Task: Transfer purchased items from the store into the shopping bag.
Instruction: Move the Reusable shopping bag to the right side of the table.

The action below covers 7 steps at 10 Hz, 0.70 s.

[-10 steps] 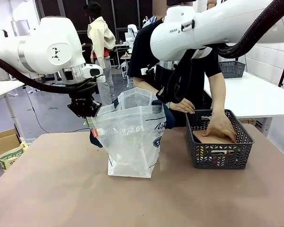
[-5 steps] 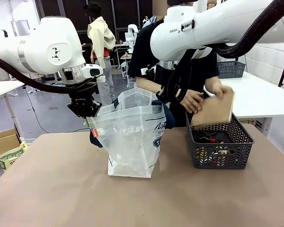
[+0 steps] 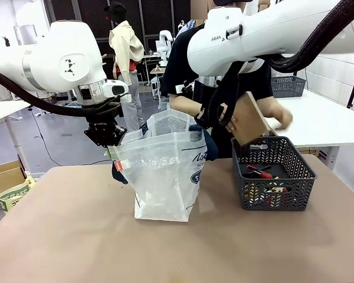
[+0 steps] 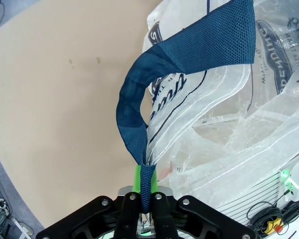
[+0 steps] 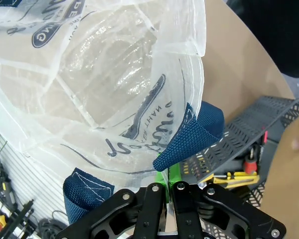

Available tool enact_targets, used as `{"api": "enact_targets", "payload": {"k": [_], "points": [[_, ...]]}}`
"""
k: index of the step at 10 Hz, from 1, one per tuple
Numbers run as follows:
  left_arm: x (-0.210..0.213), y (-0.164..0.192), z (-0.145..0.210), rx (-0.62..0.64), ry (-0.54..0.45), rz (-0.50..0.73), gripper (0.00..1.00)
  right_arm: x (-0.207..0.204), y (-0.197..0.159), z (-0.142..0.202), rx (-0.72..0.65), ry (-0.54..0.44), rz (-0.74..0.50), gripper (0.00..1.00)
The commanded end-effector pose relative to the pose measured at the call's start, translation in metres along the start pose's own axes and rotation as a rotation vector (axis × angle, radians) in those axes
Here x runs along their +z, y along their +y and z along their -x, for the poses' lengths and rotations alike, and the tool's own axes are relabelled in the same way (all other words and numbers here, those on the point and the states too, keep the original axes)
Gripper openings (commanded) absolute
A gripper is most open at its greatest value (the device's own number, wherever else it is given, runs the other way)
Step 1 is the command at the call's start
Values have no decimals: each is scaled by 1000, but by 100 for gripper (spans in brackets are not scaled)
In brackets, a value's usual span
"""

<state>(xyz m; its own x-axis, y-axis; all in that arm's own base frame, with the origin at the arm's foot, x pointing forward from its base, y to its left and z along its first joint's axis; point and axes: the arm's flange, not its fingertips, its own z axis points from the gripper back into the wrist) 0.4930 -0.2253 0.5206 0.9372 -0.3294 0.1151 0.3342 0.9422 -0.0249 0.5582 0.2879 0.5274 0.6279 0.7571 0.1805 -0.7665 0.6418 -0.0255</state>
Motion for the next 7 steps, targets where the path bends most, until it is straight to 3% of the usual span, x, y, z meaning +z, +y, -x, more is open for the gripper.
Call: {"api": "enact_targets", "payload": {"k": [1,7], "points": [[0,2,2,16,5,-8,0,-2,-2,2,-3,5,0,0],[0,2,2,16,5,-8,0,-2,-2,2,-3,5,0,0]]}}
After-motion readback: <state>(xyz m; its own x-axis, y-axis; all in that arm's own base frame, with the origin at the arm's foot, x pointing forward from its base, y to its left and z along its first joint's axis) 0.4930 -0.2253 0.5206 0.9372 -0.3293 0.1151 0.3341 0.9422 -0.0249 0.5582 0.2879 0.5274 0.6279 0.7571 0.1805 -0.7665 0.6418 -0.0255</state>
